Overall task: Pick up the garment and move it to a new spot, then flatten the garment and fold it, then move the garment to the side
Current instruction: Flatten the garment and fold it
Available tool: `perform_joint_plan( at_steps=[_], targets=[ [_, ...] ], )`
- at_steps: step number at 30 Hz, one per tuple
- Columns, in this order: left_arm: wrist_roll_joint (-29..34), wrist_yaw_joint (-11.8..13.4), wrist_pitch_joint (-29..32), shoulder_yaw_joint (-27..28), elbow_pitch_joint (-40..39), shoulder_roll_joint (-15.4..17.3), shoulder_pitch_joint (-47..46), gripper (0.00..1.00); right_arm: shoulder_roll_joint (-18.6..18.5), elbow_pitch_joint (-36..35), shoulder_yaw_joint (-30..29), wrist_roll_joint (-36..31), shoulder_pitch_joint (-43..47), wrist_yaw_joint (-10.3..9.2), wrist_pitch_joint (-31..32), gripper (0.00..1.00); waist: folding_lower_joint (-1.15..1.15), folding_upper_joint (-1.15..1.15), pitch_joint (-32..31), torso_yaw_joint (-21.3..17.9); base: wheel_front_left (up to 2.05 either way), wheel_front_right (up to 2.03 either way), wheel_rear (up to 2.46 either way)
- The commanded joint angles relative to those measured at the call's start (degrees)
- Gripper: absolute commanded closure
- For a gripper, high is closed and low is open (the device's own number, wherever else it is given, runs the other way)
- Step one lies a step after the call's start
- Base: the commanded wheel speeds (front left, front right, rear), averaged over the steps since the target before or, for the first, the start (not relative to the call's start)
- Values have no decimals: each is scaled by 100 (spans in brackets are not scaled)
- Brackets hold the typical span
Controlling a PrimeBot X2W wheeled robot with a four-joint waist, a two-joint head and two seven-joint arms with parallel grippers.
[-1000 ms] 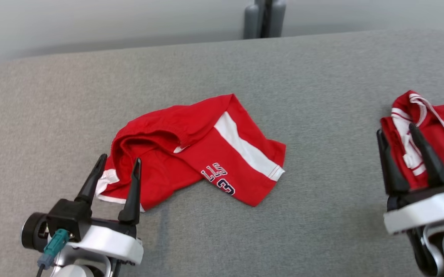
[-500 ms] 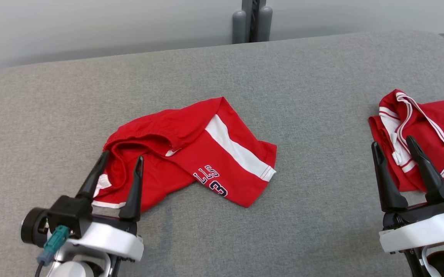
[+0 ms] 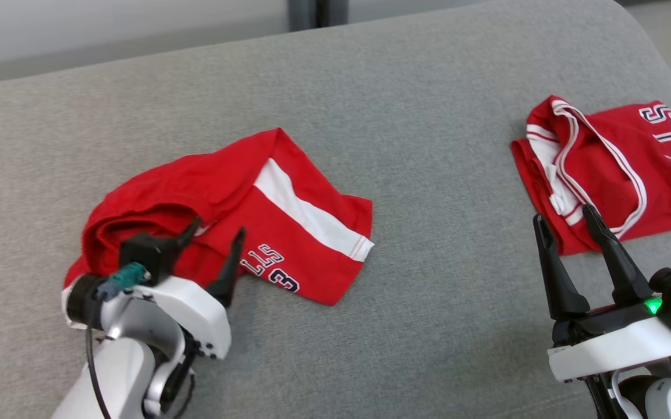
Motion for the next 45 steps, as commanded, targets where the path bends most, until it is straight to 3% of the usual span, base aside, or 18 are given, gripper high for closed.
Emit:
perform_joint_plan(
  at_steps=[1, 7, 8, 10, 17, 25, 32, 39, 45],
  targets=[
    [3, 76, -51, 121, 170, 66, -208, 0, 12, 60, 1, 40, -74, -3, -87, 0, 0, 0, 150, -170, 0, 0, 0],
    [-26, 139, -163, 289, 603, 112, -436, 0, 51, 162, 40, 129, -134, -3, -165, 0, 0, 0, 205, -315, 0, 0, 0],
    [-2, 120, -196, 301, 675, 150, -490, 7, 60, 174, 53, 134, -142, -3, -182, 0, 0, 0, 208, -332, 0, 0, 0],
    [-48, 51, -239, 290, 730, 145, -533, 100, 62, 204, 57, 144, -136, -3, -206, 0, 0, 0, 203, -353, 0, 0, 0],
    [5, -158, -125, 0, -45, 204, -272, 100, 82, 250, -82, 200, -57, -3, -202, 0, 0, 0, 136, -183, 0, 0, 0],
    [-500, -437, 923, -472, -2568, 430, 355, 100, 60, 218, -194, 286, -46, -3, -88, 0, 0, 0, 98, 307, 0, 0, 0],
    [-1069, -281, 1352, -186, -3733, 561, 507, 100, 71, 156, -246, 300, -93, -3, -46, 0, 0, 0, 154, 506, 0, 0, 0],
    [-1468, 91, 1304, 704, -3206, 740, 584, 100, 88, 168, -177, 335, -160, -3, -22, 0, 0, 0, 278, 451, 0, 0, 0],
    [-1737, -74, 850, 1157, -1657, 675, 249, 100, 102, 230, -164, 353, -242, -3, -1, 0, 0, 0, 480, 300, 0, 0, 0]
  ],
)
